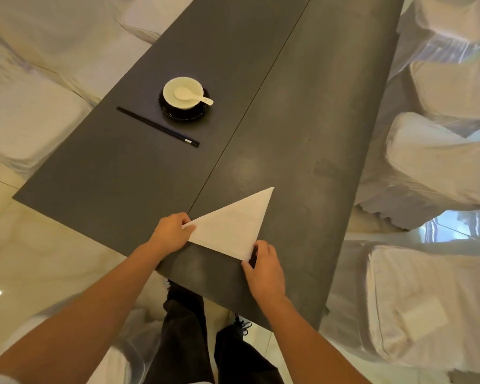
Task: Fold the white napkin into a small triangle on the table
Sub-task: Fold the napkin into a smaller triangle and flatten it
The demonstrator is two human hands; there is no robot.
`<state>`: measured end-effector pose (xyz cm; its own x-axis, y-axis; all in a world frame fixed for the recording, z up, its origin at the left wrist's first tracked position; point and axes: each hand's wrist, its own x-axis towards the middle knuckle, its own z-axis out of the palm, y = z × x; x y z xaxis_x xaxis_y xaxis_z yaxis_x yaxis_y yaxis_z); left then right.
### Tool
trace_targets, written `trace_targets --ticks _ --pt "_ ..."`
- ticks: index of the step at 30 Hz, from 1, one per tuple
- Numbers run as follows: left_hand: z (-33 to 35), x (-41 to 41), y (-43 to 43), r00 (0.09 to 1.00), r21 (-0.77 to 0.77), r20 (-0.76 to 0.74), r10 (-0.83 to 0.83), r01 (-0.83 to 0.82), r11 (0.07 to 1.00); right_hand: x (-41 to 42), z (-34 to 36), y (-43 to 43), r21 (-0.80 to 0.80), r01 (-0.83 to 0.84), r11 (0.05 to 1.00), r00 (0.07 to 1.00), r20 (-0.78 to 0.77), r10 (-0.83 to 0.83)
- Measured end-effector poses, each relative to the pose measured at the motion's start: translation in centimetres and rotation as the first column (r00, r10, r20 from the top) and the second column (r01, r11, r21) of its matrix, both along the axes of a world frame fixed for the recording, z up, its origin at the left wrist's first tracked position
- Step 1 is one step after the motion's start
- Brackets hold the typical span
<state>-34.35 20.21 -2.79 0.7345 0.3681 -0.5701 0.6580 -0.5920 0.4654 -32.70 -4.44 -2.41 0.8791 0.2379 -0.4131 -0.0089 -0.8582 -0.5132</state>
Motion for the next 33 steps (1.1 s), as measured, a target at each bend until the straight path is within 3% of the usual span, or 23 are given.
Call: trace_targets --ticks 9,23,33 --pt "0.5 -0.6 1.6 0.997 -0.015 0.077 0.018 -0.017 1.000 0.0 -0.3 0.2 -0.098 -0.165 0.981 0.980 0.094 0.174" --pt "0.6 -1.8 0.2 0.998 0.189 0.019 -0.064 0.059 0.980 2.0 0.4 0.3 -0.203 -0.279 0.938 0.960 -0.058 0.273" --pt "1.1 -2.2 -0.8 0.993 0.057 -0.062 0.102 -0.099 0.993 2.2 1.0 0.0 -0.107 -0.153 0.982 0.985 -0.102 0.142"
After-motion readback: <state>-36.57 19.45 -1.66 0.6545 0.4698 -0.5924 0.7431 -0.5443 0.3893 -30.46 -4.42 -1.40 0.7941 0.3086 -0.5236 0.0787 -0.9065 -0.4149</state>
